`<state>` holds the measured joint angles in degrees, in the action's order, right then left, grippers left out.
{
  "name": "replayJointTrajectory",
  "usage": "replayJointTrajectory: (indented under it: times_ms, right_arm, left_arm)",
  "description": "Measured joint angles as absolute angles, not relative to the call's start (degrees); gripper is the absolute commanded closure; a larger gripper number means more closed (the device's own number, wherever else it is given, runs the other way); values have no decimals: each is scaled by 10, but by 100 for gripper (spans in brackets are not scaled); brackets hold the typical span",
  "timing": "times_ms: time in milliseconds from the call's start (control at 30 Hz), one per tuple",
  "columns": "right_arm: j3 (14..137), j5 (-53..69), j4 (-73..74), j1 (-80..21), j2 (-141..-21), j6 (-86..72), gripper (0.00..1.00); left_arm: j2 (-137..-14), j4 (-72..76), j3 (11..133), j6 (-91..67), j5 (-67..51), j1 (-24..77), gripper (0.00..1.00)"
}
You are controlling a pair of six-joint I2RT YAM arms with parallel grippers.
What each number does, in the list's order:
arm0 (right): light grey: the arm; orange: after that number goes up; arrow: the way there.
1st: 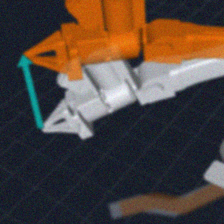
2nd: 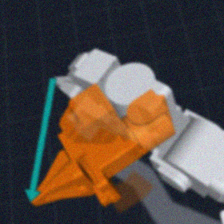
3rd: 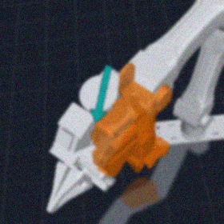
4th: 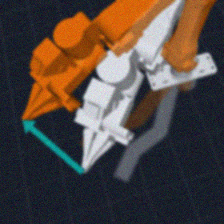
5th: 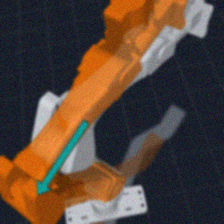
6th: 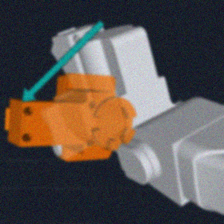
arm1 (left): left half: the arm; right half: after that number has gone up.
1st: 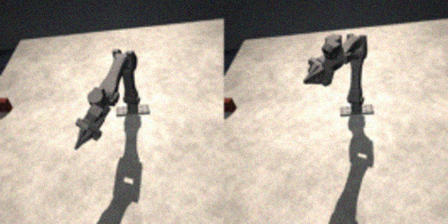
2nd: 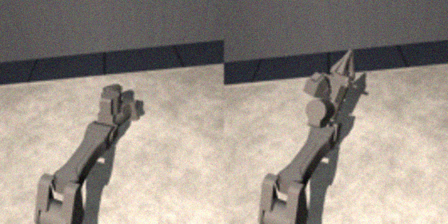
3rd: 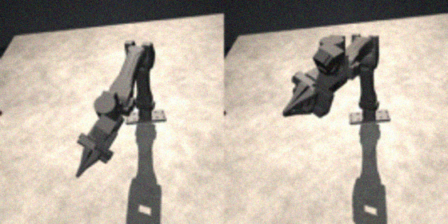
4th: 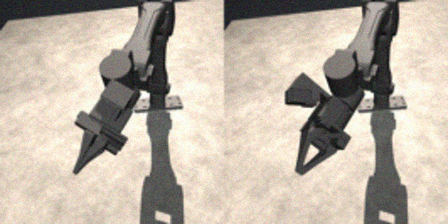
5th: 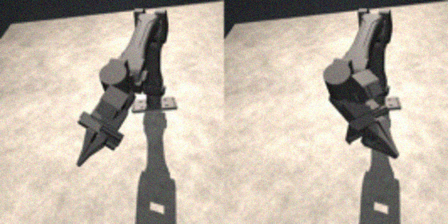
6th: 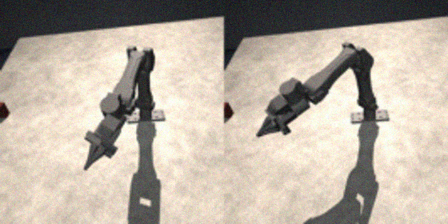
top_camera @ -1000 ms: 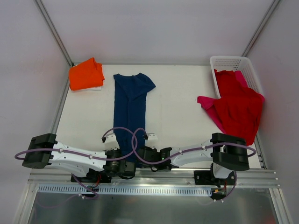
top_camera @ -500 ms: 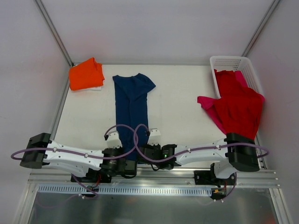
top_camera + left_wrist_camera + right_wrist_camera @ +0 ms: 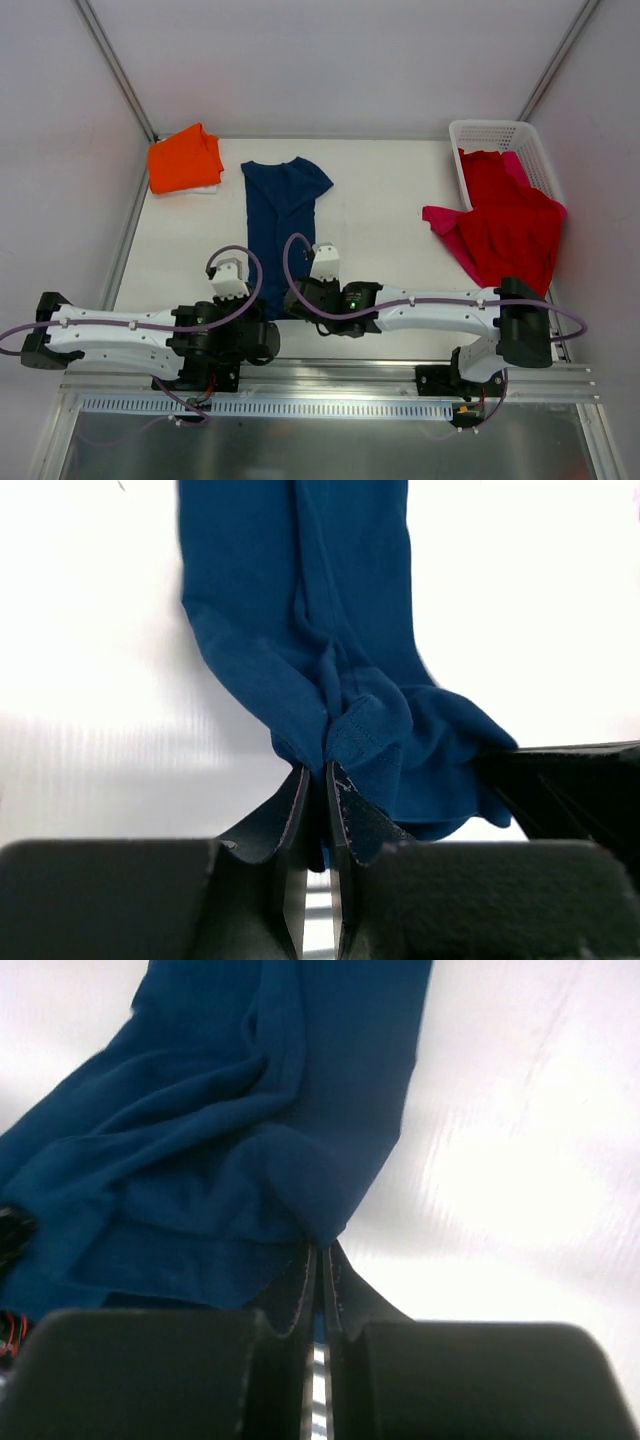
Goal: Fold and stack the t-shirts
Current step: Fold the folded rectangular tshirt in 1/3 of the way
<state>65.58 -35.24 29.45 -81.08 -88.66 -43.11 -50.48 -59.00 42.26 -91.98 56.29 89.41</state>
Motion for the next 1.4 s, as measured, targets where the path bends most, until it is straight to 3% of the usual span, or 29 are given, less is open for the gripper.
replayJointTrajectory:
  times_ms: [433,700,900,1100,1400]
  right_arm:
    - [760,-301,301,-680,-917,-327,100]
    - [824,-251,306,-615,-968,-276,99]
    - [863,-215,308,-566,-1006,-244,100]
    - [882,-190,309,-530,-1040,-222,100]
    - [911,-149,307,-484,-1089,-204,100]
  left_arm:
    - [-480,-588,467,-793,642,761,100]
    - [-596,-572,523,-752,667,667,96]
    - [-689,-478,573,-623,660,591,100]
    - [-671,-190,493,-371,500,488,100]
    - [-730,-56,492,-263,289,331,100]
